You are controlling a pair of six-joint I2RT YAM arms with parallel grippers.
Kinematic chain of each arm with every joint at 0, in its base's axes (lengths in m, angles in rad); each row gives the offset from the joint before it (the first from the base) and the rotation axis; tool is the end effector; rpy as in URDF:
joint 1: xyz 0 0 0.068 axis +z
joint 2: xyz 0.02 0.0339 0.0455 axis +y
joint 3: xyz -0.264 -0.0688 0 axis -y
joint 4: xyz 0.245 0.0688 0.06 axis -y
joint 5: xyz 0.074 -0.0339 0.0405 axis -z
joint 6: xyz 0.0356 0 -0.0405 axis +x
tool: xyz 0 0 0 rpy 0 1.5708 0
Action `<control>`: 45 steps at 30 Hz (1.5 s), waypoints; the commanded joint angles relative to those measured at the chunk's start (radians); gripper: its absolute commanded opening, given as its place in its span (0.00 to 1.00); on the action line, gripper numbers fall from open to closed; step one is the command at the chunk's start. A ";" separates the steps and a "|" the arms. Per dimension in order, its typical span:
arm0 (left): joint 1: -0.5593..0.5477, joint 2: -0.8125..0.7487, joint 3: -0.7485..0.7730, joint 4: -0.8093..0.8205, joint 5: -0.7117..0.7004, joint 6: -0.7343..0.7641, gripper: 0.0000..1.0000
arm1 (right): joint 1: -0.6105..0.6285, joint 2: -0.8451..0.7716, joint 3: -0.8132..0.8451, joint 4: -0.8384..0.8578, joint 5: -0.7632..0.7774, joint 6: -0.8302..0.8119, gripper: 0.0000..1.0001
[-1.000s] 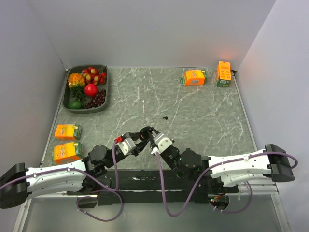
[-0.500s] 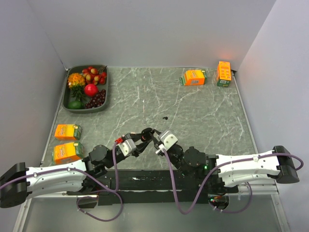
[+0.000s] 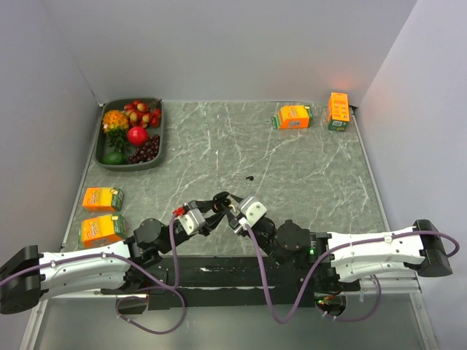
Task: Insert the wireless bluetooth earbuds into the charging case
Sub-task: Place the earbud in the charging case, then pick up the earbud from the center of the board.
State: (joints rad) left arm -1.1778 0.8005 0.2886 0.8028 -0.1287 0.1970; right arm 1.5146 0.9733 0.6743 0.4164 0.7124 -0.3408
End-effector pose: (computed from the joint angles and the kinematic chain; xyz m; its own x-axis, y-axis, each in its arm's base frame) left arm 0.0746 -0.1681 0.2666 0.2778 -0.1633 -0.9467 0.8307 0.5357 0.1514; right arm 0.0358 0.2219 0.3288 0.2466 -0.1206 -0.9616 -0.6756 0.6900 -0.2598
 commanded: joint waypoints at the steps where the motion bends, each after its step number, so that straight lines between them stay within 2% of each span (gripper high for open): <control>1: 0.000 -0.020 0.035 0.107 0.004 -0.005 0.01 | 0.010 -0.005 0.037 -0.041 -0.036 0.023 0.46; 9: -0.002 -0.015 0.029 0.107 0.001 -0.010 0.01 | 0.010 -0.036 0.060 -0.027 -0.005 0.017 0.56; 10: -0.002 -0.015 0.029 0.108 0.001 -0.008 0.01 | 0.012 -0.050 0.067 -0.025 0.002 0.022 0.62; 16: -0.002 -0.012 0.020 0.116 -0.003 -0.013 0.01 | 0.009 -0.119 0.103 0.005 0.036 0.008 0.77; 20: -0.002 -0.012 0.014 0.119 -0.006 -0.019 0.01 | -0.007 -0.168 0.114 0.028 0.071 0.016 0.81; 23: 0.000 -0.011 0.014 0.122 -0.006 -0.024 0.01 | -0.063 -0.197 0.123 -0.022 0.078 0.081 0.82; 24: -0.002 -0.011 0.012 0.121 -0.006 -0.024 0.01 | -0.115 -0.200 0.128 -0.054 0.078 0.150 0.82; 26: -0.002 -0.012 0.011 0.118 -0.006 -0.028 0.01 | -0.193 -0.190 0.168 -0.233 0.076 0.276 0.82; 27: 0.000 -0.015 0.011 0.110 -0.006 -0.028 0.01 | -0.308 -0.164 0.195 -0.343 0.021 0.440 0.80; 28: 0.000 -0.023 0.012 0.104 -0.005 -0.028 0.01 | -0.361 -0.145 0.235 -0.490 -0.014 0.504 0.80; 30: -0.002 -0.037 0.008 0.089 -0.005 -0.037 0.01 | -0.477 -0.067 0.266 -0.618 -0.156 0.647 0.78; 31: -0.002 -0.053 0.004 0.079 -0.002 -0.044 0.01 | -0.570 -0.038 0.283 -0.657 -0.221 0.675 0.78; 32: -0.002 -0.063 0.003 0.067 0.001 -0.050 0.01 | -0.609 -0.006 0.284 -0.706 -0.281 0.692 0.78; 34: 0.000 -0.096 -0.008 0.046 0.001 -0.063 0.01 | -0.681 0.083 0.274 -0.732 -0.388 0.743 0.77; 38: -0.002 -0.153 -0.032 0.009 -0.009 -0.093 0.01 | -0.755 0.211 0.246 -0.690 -0.499 0.784 0.77; 41: 0.000 -0.194 -0.046 -0.025 -0.014 -0.108 0.01 | -0.862 0.384 0.257 -0.702 -0.635 0.874 0.74; 45: -0.003 -0.244 -0.054 -0.083 -0.022 -0.113 0.01 | -0.890 0.481 0.293 -0.692 -0.650 0.962 0.70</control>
State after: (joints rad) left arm -1.1778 0.6003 0.2413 0.7631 -0.1322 0.1146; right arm 0.6621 1.3914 0.9241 -0.2646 0.1585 0.4812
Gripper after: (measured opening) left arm 0.341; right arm 0.715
